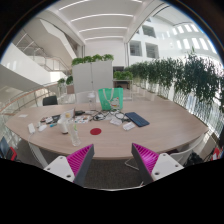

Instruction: Pour water

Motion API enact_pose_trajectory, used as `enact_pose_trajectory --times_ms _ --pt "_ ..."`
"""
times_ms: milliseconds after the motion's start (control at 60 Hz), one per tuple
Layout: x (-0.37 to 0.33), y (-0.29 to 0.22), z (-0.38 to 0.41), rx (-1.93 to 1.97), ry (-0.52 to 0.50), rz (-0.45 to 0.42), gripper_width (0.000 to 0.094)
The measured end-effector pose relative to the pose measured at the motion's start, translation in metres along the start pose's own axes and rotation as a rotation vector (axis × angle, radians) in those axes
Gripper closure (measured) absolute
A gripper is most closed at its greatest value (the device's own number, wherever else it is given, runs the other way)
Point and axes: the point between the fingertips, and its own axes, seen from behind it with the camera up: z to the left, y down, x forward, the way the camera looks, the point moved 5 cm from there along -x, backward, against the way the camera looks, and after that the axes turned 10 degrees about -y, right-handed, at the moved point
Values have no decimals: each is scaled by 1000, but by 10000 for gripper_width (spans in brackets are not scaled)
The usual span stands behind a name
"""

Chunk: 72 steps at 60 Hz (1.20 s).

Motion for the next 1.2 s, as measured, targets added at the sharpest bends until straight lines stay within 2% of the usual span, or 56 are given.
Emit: enact_pose_trajectory --times_ms 83,233,350,433,567,600,633,717,850,900,933,967,1083,1200 --pt "6 -4 7 -36 -33 -45 105" --pt "36 22 32 -70 -58 -37 109" --pt "79 39 78 -83 -92 -74 106" --pt "126 47 108 -95 -130 -103 111" --pt "207 44 142 -105 -126 -160 114" --pt "227 40 183 -97 -129 -168 115" --pt "248 38 193 -96 -133 -182 118" --pt "299 42 195 -110 -96 -164 116" --pt "359 41 188 -85 -69 -187 119" --pt "377 45 187 -72 -76 -181 209" --pt "389 52 189 -62 -101 -162 425" --pt "392 52 188 -78 -89 -201 422" --pt "400 52 185 -75 -28 -200 478" --pt "402 45 180 -30 -23 -123 589"
